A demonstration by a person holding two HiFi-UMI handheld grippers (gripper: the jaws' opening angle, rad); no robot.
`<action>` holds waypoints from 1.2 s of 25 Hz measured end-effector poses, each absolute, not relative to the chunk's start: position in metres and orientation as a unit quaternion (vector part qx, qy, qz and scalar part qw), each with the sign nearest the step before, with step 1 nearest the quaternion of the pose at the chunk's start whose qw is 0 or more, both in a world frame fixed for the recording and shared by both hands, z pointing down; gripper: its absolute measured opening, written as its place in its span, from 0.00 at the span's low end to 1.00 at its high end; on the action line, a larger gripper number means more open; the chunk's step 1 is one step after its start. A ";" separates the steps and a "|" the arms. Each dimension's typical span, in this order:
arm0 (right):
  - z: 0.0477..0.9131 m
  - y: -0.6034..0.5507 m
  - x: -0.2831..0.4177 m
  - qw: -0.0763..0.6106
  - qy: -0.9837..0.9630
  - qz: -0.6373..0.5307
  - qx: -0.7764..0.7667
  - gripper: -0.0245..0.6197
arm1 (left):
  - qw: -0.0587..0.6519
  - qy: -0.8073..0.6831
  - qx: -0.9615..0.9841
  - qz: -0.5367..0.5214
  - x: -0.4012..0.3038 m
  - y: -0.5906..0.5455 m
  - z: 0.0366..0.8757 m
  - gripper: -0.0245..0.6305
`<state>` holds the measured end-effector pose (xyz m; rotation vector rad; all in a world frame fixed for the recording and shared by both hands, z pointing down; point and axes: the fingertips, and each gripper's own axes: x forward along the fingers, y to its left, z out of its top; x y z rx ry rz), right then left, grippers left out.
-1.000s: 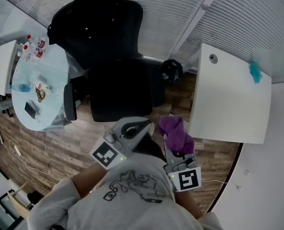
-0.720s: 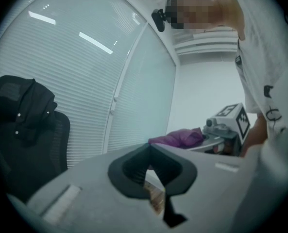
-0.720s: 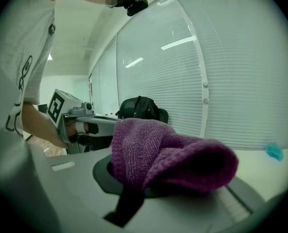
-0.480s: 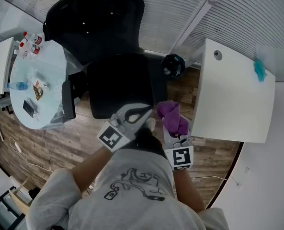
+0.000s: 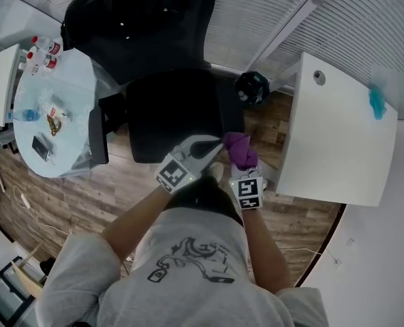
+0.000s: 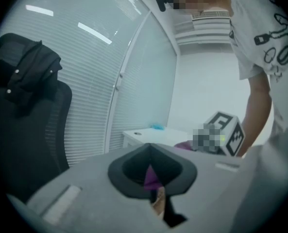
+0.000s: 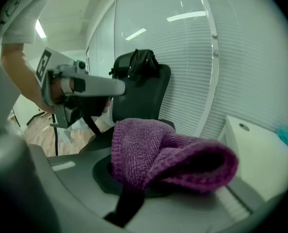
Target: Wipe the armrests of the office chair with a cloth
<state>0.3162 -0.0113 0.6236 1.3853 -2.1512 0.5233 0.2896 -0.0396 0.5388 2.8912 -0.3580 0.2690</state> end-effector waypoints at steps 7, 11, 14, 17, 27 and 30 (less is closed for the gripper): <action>0.692 -0.017 0.318 0.312 -0.783 0.222 0.490 0.08 | 0.115 -0.111 0.980 0.122 0.292 -0.038 0.571 0.04; 0.693 -0.020 0.317 0.312 -0.784 0.231 0.484 0.08 | 0.120 -0.109 0.978 0.130 0.287 -0.038 0.577 0.04; 0.695 -0.022 0.318 0.311 -0.783 0.241 0.482 0.08 | 0.122 -0.109 0.977 0.133 0.285 -0.037 0.579 0.04; 0.695 -0.033 0.319 0.311 -0.783 0.245 0.480 0.08 | 0.122 -0.110 0.977 0.135 0.281 -0.037 0.577 0.04; 0.706 -0.099 0.319 0.354 -0.780 0.253 0.449 0.08 | 0.129 -0.128 0.975 0.125 0.267 -0.044 0.569 0.04; 0.708 -0.124 0.317 0.362 -0.781 0.253 0.442 0.08 | 0.133 -0.134 0.974 0.124 0.262 -0.046 0.570 0.04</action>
